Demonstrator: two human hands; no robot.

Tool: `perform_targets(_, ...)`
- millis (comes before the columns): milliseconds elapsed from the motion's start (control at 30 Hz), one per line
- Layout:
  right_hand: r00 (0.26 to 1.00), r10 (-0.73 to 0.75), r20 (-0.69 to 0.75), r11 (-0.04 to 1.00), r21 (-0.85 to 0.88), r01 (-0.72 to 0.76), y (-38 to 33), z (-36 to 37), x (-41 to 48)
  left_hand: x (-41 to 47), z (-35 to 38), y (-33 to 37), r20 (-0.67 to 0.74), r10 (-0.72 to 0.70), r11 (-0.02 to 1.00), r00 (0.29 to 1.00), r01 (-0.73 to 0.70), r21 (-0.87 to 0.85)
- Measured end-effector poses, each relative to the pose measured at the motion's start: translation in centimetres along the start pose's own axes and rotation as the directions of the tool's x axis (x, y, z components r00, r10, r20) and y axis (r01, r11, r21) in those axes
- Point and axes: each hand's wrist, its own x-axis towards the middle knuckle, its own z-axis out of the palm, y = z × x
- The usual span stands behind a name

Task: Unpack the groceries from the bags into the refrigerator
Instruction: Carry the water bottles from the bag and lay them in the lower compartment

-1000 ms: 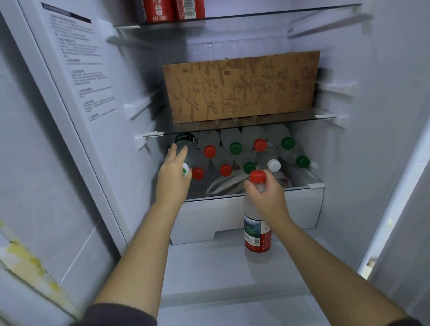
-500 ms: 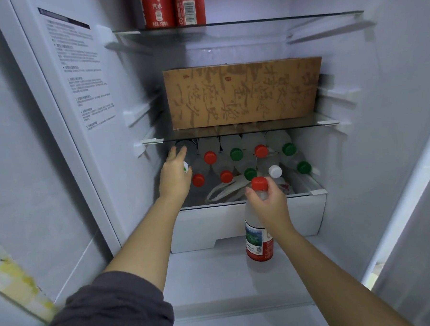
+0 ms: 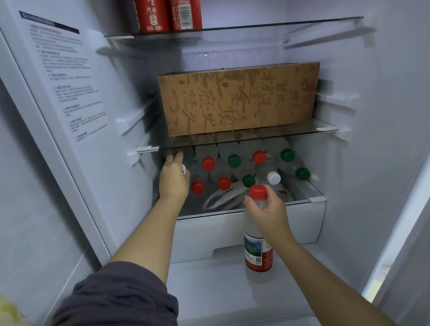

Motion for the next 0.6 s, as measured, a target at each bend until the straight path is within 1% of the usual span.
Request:
perform_targets(100, 1.0, -0.003, -0.003, 1.0, 0.003, 0.003, 0.0, 0.0, 0.0, 0.4, 0.1, 0.1, 0.011, -0.018, 1.0, 1.0, 0.018, 0.005)
perform_targets(333, 1.0, 0.014, -0.004, 1.0, -0.009, -0.014, -0.1, 0.0, 0.0, 0.4, -0.3, 0.3, 0.023, -0.001, 1.0, 1.0, 0.0, 0.02)
perform_targets(400, 1.0, 0.017, -0.002, 1.0, -0.017, -0.017, -0.1, 0.0, 0.0, -0.3, -0.4, 0.7, 0.007, -0.006, 1.0, 1.0, 0.006, 0.004)
perform_targets(467, 1.0, 0.008, -0.004, 1.0, -0.023, -0.008, 0.0, 0.0, 0.0, -2.0, -0.2, 1.2, -0.064, -0.017, 1.0, 0.998, 0.016, -0.027)
perform_targets(500, 1.0, 0.001, -0.007, 1.0, -0.027, -0.001, 0.0, 0.0, 0.0, -3.0, -0.1, 1.5, -0.124, -0.002, 1.0, 0.992, 0.0, -0.02)
perform_targets(567, 1.0, -0.003, -0.013, 0.999, -0.032, 0.003, -0.1, 0.0, 0.0, -4.7, 0.2, 1.9, -0.233, 0.077, 0.996, 0.969, -0.063, 0.064)
perform_targets(600, 1.0, -0.003, -0.017, 1.0, -0.03, 0.003, -0.1, 0.0, 0.0, -5.1, 0.2, 2.2, -0.25, 0.102, 0.991, 0.963, -0.076, 0.112)
